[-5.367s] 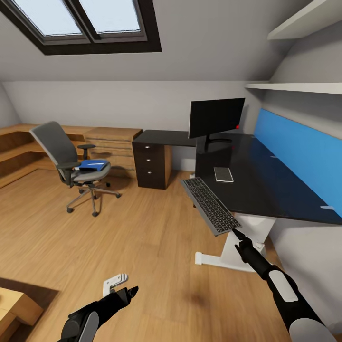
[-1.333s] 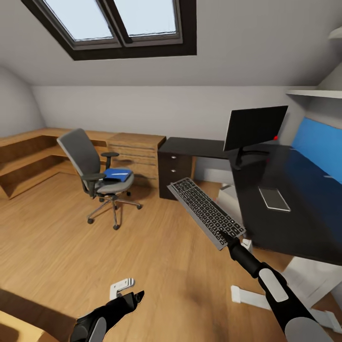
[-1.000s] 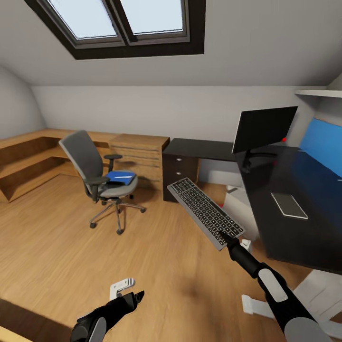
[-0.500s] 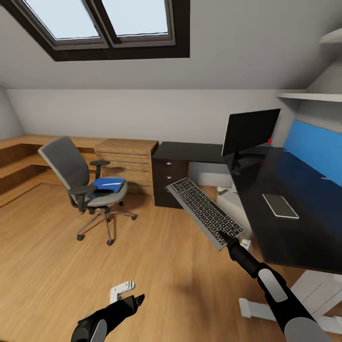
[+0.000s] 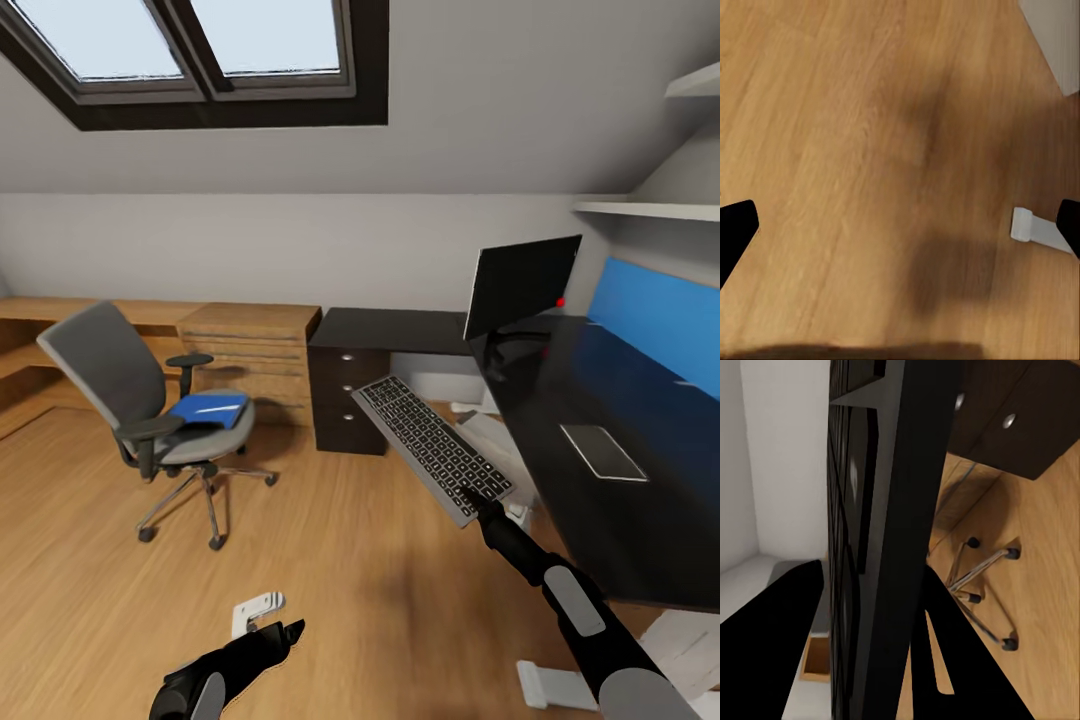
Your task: In the bedroom, organize the workspace by keeping the computer under the desk, ensuring the monitor is on the desk, placing the keyboard on the desk next to the monitor, placing the mouse on the desk next to the keyboard, moving the folder from the swivel chair onto the desk next to the mouse, stacking the notebook on top of the folder with the pen on top of the notebook, and positioning the swivel chair next to the desk.
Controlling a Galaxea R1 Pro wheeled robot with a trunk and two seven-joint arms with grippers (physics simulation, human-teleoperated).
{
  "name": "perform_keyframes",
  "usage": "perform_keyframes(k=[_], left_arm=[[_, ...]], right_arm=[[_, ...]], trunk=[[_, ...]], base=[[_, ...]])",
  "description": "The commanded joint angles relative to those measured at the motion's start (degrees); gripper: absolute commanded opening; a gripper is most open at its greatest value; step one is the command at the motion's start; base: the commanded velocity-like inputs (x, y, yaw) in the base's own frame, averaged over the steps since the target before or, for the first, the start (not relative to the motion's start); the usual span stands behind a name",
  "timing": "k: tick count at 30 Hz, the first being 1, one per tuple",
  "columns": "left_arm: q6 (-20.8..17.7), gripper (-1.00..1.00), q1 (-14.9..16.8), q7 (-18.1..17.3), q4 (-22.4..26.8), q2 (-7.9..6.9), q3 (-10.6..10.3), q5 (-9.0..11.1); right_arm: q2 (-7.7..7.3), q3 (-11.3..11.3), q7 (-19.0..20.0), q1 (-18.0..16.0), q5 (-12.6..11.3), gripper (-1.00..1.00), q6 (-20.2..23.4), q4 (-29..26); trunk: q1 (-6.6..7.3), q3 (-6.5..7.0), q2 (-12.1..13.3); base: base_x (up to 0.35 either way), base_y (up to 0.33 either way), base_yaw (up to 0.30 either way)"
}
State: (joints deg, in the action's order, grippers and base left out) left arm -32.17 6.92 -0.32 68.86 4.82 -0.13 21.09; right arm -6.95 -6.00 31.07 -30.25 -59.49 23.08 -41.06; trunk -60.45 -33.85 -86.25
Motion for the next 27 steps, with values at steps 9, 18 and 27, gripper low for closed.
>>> perform_keyframes(k=[9, 18, 27], left_arm=[[-0.26, 1.00, 0.03, -0.03, 0.04, 0.01, 0.05, 0.18], [-0.29, 1.00, 0.03, -0.03, 0.04, 0.10, 0.09, 0.18], [-0.26, 1.00, 0.03, -0.03, 0.04, 0.08, -0.17, 0.18]], right_arm=[[0.01, -0.16, -0.01, -0.02, -0.67, -1.00, 0.58, 0.06], [0.01, -0.15, -0.04, -0.04, -0.62, -1.00, 0.57, 0.10], [0.01, -0.18, 0.04, 0.00, -0.62, -1.00, 0.57, 0.10]], trunk=[[-0.03, -0.04, -0.03], [-0.03, -0.04, -0.03], [-0.03, -0.01, -0.03]], base=[[0.310, 0.144, -0.002], [0.315, 0.103, 0.000], [0.323, 0.006, -0.028]])
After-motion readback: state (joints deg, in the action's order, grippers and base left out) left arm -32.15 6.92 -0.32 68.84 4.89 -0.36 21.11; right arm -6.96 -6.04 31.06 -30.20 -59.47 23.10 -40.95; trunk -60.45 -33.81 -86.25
